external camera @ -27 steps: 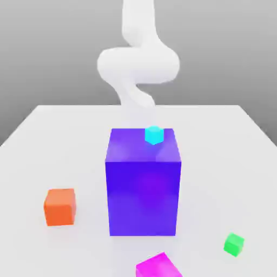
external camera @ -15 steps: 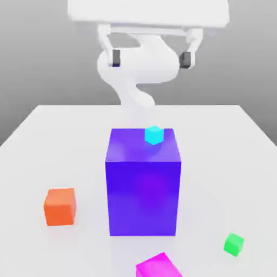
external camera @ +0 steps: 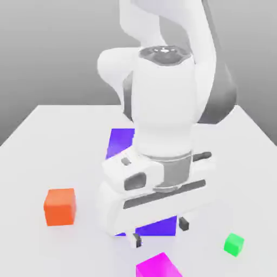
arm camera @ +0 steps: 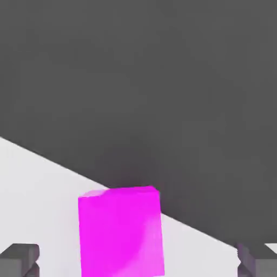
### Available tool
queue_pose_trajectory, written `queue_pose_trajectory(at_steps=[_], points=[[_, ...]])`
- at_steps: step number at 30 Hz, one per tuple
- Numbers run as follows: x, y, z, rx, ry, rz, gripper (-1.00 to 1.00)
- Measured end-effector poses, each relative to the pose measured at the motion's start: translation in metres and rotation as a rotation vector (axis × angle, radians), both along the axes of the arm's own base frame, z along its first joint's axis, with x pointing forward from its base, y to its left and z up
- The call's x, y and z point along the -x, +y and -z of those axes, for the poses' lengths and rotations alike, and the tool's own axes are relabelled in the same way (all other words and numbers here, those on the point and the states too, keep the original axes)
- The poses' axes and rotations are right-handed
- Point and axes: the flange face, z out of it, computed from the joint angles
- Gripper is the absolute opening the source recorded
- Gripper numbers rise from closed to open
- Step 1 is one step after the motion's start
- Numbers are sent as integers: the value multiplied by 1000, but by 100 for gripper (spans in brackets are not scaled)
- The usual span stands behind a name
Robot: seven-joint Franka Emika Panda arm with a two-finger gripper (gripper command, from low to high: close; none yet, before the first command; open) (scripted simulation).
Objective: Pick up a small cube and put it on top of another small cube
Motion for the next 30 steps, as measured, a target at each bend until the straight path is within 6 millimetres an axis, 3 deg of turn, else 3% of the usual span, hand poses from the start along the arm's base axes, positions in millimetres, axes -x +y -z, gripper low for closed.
queue_pose_trajectory(at_steps=[4, 5, 12, 16, 19, 22, 23, 27, 28, 30], points=[[2, 1, 62, 4, 25, -17, 0], [2, 1, 75, 4, 26, -17, -100], [2, 1, 78, 4, 27, -17, -100], [3, 2, 30, 3, 28, -19, -100], [31, 71, 8, -5, 30, -110, -100], [80, 147, -7, -1, 29, -227, -100], [94, 166, -4, 3, 28, -259, -100], [109, 184, 40, 8, 26, -291, -100], [110, 185, 47, 8, 26, -292, 100], [110, 185, 47, 8, 26, -292, 100]])
